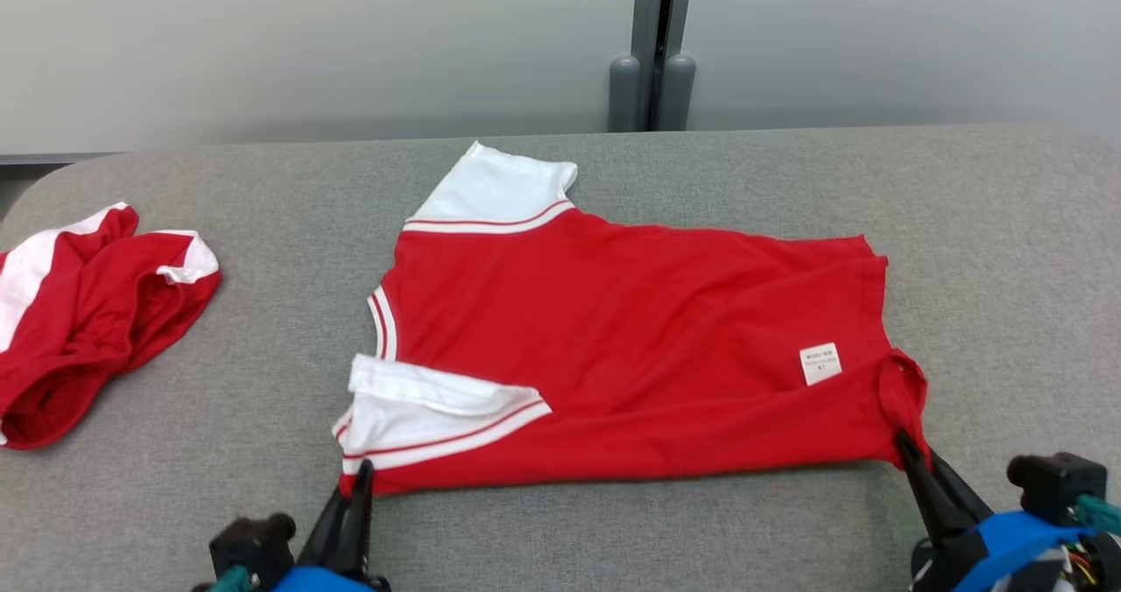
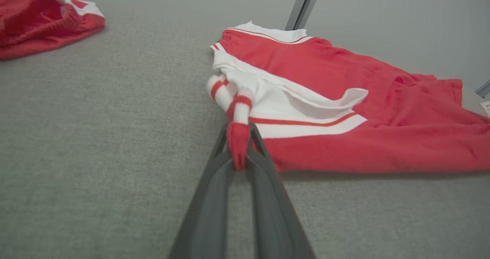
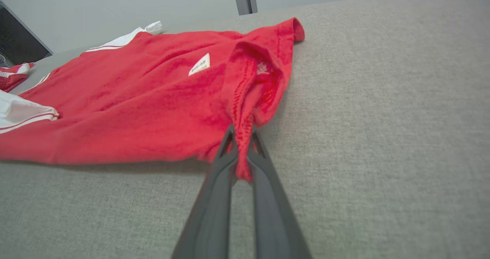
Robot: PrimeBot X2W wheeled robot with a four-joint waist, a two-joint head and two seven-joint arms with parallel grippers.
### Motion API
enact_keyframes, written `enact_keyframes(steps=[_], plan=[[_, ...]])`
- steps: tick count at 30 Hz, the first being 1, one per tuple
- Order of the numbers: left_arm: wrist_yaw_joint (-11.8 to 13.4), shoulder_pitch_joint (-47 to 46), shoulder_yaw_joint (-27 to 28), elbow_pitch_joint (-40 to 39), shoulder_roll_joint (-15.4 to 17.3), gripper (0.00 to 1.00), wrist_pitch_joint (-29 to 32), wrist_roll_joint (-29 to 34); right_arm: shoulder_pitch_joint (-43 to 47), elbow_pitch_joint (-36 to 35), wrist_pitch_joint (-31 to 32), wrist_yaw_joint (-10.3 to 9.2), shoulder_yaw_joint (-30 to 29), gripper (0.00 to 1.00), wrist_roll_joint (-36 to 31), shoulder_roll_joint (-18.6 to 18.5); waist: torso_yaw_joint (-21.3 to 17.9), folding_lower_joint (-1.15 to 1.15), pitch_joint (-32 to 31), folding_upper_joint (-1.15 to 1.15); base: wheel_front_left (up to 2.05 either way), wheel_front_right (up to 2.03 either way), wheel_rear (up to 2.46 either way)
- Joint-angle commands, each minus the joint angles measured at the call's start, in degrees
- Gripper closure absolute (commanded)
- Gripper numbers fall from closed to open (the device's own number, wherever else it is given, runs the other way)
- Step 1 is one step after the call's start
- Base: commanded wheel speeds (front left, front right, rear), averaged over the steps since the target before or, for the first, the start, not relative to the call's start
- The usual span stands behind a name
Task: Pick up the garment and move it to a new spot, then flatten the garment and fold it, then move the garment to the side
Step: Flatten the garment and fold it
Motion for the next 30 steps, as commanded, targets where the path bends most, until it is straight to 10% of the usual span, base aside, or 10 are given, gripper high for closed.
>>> enact_keyframes(steps=[1, 12, 13, 14, 15, 30], plan=[[0.6, 1.2, 0.1, -1.2, 0.0, 1.00, -0.3, 0.1, 1.6, -1.2, 0.5, 0.01, -1.0, 1.00, -0.5, -0.3, 0.2, 0.01, -0.1, 0.00, 0.00, 0.00, 0.00], [4.1, 8.4, -1.3, -9.7, 0.8, 1.00, 2.0, 0.8, 12.3, -11.2, 9.3, 0.01, -8.4, 1.00, -2.9, 2.9, 1.3, 0.01, -1.0, 0.00, 0.00, 0.00, 0.00], [4.5, 8.6, -1.3, -9.7, 0.9, 1.00, 2.1, 0.9, 12.6, -11.2, 10.2, 0.01, -8.5, 0.76, -2.9, 3.4, 1.2, 0.01, -1.1, 0.00, 0.00, 0.00, 0.00], [4.7, 8.7, -1.3, -9.7, 1.0, 0.44, 2.0, 1.1, 13.0, -11.3, 10.8, 0.01, -8.5, 0.19, -3.1, 3.7, 1.2, 0.01, -1.2, 0.00, 0.00, 0.00, 0.00], [5.0, 8.6, -1.4, -9.5, 1.0, 0.00, 1.9, 1.3, 13.1, -11.5, 10.8, 0.01, -8.9, 0.00, -3.3, 3.9, 1.2, 0.01, -1.3, 0.00, 0.00, 0.00, 0.00], [7.4, 4.4, 5.5, -15.2, 1.7, 0.00, -0.2, 6.8, 5.5, -16.0, 3.0, 0.01, -10.6, 0.00, -7.4, 6.2, -0.7, 0.01, -3.1, 0.00, 0.00, 0.00, 0.00]])
